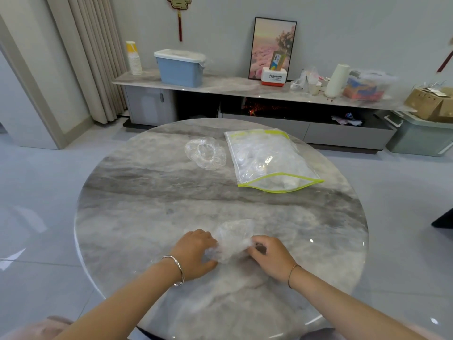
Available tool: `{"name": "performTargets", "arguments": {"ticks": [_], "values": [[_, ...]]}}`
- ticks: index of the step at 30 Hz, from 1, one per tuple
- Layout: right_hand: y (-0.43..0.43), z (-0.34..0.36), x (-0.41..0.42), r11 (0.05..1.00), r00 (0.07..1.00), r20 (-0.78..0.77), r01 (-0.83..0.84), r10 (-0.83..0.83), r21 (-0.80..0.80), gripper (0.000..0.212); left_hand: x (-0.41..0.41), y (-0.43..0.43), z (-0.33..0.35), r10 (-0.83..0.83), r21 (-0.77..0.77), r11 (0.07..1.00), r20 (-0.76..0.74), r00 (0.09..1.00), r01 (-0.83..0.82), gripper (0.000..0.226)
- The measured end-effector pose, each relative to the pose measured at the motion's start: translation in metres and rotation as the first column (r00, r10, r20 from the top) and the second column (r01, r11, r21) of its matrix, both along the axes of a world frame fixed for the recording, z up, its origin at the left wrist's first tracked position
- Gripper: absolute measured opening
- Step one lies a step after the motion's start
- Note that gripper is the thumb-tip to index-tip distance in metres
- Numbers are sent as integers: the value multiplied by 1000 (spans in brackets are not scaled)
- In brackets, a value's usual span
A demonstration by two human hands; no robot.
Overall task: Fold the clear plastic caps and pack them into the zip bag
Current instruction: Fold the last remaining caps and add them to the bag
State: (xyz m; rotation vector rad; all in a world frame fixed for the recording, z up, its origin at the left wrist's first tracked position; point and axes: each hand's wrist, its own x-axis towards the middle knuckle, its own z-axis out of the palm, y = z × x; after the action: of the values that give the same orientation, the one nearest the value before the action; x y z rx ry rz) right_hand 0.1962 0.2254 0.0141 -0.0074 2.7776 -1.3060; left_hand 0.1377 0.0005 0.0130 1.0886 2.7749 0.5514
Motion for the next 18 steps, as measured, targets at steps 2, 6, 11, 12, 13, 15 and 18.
{"name": "performTargets", "arguments": {"ticks": [2,6,11,12,13,15,18], "values": [[-1,3,0,991,997,26,74,-71,-108,29,1,3,1,94,27,995,3,996,-94,66],[-3,4,-5,947,976,111,207,-185,-246,23,2,10,-7,217,118,965,159,963,-236,41],[-7,4,-7,958,953,-145,246,-267,-145,15,-1,16,-12,327,136,913,317,890,-384,14],[-7,7,-7,980,936,-292,193,-200,-51,18,0,17,-10,338,146,906,321,885,-398,16],[-8,11,-7,991,906,-417,113,-72,73,23,1,17,-9,340,138,910,289,895,-390,20],[-8,13,-10,919,810,-526,-41,260,392,27,3,18,-6,314,101,939,144,939,-330,33],[-10,3,-10,725,735,-432,-117,523,679,31,6,16,-3,212,101,975,-137,968,-199,53]]}}
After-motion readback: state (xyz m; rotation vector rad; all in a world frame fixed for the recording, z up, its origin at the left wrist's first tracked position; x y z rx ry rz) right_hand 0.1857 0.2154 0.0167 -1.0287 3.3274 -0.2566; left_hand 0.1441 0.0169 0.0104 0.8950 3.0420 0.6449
